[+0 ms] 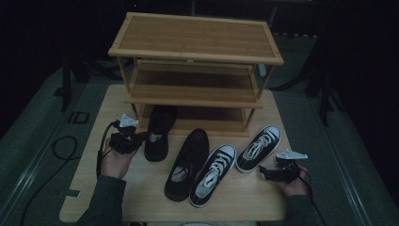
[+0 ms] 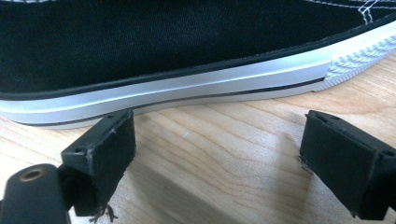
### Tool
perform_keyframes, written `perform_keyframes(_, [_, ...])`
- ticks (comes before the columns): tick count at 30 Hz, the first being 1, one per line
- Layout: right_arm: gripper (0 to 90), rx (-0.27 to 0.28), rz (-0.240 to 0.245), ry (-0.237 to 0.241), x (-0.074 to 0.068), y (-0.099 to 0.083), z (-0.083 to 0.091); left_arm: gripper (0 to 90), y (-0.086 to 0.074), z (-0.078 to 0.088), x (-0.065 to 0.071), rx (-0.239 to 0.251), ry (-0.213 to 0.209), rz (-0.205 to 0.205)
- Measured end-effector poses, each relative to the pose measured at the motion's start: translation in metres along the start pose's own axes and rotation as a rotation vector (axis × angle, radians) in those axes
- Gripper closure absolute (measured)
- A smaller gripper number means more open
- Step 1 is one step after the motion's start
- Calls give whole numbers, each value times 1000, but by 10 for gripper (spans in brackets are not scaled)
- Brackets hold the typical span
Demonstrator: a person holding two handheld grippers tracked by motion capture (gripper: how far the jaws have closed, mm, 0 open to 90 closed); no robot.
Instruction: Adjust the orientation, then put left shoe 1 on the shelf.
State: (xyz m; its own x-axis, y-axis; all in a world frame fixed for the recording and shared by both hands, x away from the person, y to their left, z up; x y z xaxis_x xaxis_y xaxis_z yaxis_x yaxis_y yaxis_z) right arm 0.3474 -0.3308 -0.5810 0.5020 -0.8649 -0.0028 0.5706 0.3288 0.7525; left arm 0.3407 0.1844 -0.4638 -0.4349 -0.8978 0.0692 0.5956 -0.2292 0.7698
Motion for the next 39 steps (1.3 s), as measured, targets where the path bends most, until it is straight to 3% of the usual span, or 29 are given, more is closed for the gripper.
perform_keyframes(7, [103,0,-1,0,0,0,0,900,-16,5,7,-12,-6,-9])
perform_keyframes(18, [103,-1,0,0,0,0,0,900,-41,-9,9,-75,-22,11])
perform_keyframes(24, [103,-1,0,0,0,0,0,900,-51,-14,13,-105,-26,-2])
perform_keyframes(39, [103,-1,0,0,0,0,0,900,-63,-28,20,-162,-30,-24])
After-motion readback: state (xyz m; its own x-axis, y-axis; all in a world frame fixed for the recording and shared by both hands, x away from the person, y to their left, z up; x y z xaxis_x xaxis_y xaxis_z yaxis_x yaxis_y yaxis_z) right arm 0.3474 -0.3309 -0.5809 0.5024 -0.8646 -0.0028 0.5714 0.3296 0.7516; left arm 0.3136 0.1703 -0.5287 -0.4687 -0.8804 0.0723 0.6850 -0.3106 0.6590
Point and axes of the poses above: each handheld gripper's, and its own axes: z roughly backward along the jaws, y roughly out of its top, x roughly to its right, the point moved 3 cm from there along -z, roughly forward along the jaws, and after that the axes turned 3 degrees about x, right-handed, at the moved point
